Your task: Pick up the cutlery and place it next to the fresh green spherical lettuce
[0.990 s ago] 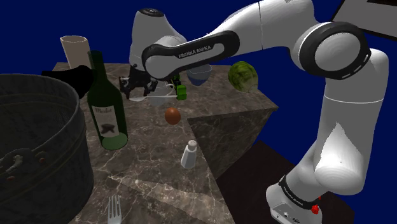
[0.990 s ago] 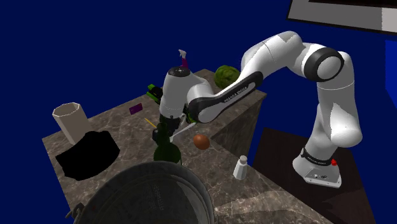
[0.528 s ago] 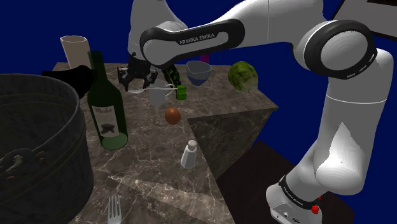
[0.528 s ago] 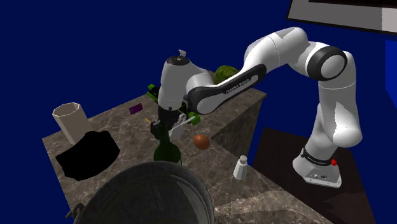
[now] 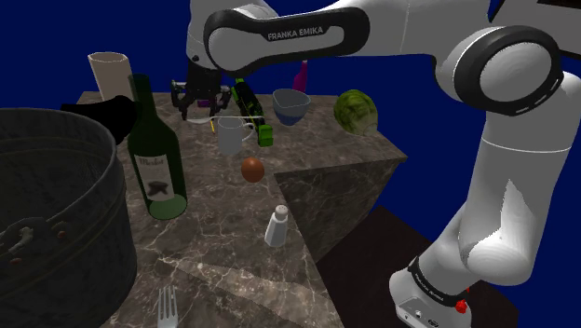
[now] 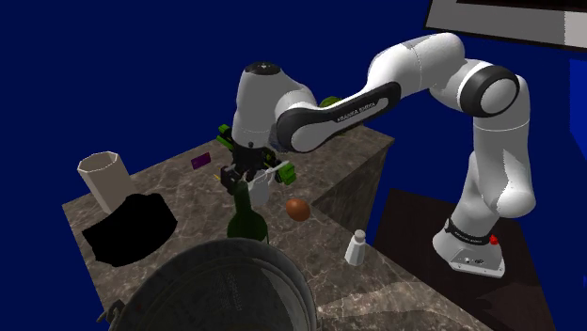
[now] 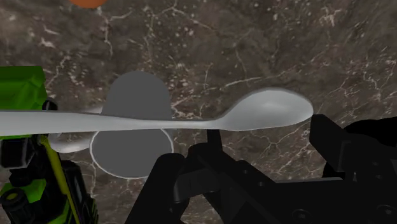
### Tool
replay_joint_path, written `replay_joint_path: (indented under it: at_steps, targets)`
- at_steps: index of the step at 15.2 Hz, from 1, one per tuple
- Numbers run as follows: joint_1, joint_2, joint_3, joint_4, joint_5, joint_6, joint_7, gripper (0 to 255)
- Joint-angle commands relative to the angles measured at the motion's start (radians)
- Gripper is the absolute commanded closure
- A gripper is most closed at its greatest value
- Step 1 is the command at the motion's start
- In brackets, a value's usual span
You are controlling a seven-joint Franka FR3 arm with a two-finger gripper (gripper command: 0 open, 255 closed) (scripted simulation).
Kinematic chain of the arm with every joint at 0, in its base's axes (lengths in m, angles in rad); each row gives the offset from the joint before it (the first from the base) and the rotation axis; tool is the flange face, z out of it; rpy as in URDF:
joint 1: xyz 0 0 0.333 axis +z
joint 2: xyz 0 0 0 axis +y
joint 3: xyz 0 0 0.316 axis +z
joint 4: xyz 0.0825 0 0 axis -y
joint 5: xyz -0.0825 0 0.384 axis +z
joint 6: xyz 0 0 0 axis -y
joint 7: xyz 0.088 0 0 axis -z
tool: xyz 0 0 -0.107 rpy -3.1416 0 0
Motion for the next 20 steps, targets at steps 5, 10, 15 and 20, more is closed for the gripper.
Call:
replay_joint_path:
  at_steps: [5,10,15,20]
  targets:
    - [0.005,-0.004,0.004,0.075,0.007,-0.078,-0.010,255]
    - [0.010,-0.003,0.006,0.143,0.011,-0.145,-0.017,255]
    - [0.019,0.006,0.008,0.223,0.011,-0.216,-0.023,255]
    - [-0.050,-0.111,0.008,0.080,0.066,-0.180,-0.081,255]
